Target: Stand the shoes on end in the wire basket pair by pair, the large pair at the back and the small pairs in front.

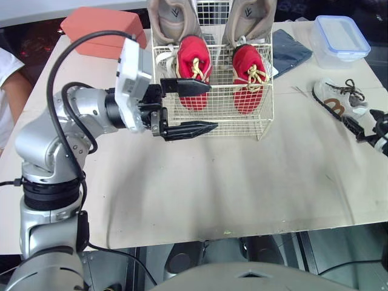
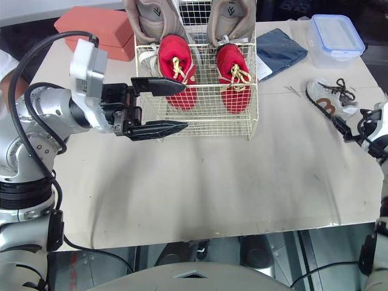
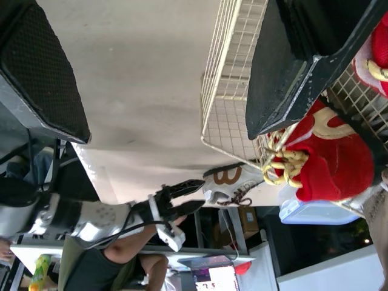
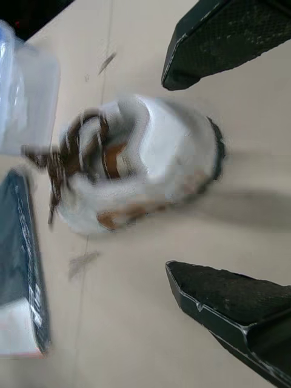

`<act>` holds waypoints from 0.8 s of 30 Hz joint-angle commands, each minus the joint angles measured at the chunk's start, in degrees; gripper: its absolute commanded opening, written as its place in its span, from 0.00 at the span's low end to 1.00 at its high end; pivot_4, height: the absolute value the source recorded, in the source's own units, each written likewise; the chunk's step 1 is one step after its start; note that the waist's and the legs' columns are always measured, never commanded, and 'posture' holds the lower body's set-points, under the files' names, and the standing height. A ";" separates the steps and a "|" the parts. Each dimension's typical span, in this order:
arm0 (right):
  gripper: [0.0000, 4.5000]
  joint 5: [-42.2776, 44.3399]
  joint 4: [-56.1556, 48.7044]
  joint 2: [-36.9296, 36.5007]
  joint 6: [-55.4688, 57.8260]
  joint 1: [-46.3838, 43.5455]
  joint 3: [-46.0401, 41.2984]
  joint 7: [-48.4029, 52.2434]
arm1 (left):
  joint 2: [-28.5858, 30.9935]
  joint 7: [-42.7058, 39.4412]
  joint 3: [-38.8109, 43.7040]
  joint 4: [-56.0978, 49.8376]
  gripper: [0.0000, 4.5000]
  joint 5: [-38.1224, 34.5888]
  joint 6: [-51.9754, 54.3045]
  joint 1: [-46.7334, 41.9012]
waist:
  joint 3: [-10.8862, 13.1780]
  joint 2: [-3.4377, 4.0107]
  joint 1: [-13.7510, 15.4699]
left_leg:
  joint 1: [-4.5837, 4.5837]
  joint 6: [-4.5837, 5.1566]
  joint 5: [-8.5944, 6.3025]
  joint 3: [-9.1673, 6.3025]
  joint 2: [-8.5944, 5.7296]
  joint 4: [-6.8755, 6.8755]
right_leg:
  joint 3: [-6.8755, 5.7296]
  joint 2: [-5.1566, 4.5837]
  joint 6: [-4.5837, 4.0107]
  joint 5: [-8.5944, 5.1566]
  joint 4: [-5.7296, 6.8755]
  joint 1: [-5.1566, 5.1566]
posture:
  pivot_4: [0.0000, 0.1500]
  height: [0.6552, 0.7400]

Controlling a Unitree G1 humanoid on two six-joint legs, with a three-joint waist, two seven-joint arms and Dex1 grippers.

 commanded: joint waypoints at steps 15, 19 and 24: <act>0.00 -2.04 16.02 -2.75 -6.84 -8.74 0.24 8.13 | 2.66 2.14 1.52 -4.44 1.00 -2.16 2.00 -0.91 | 0.00 0.01 -0.05 | -0.02 0.00 0.00 0.05 0.04 -0.02 | 0.03 0.00 0.00 0.00 -0.03 -0.02 | 1.00 1.00; 0.00 0.68 7.55 -2.98 -7.27 -5.70 -1.99 9.32 | 2.56 1.50 1.27 -3.51 1.00 -1.40 0.96 -1.11 | 0.03 0.05 0.06 | -0.02 0.00 0.00 0.05 0.04 -0.02 | 0.02 0.00 0.00 0.00 -0.03 -0.02 | 1.00 1.00; 0.00 10.50 -20.35 -2.15 -7.16 1.53 -5.05 15.98 | 4.49 -0.79 2.03 -0.73 1.00 1.59 -1.27 -0.41 | 0.16 0.28 -0.15 | -0.06 0.00 0.00 0.06 0.05 -0.02 | 0.05 -0.01 0.00 0.00 -0.02 -0.07 | 1.00 1.00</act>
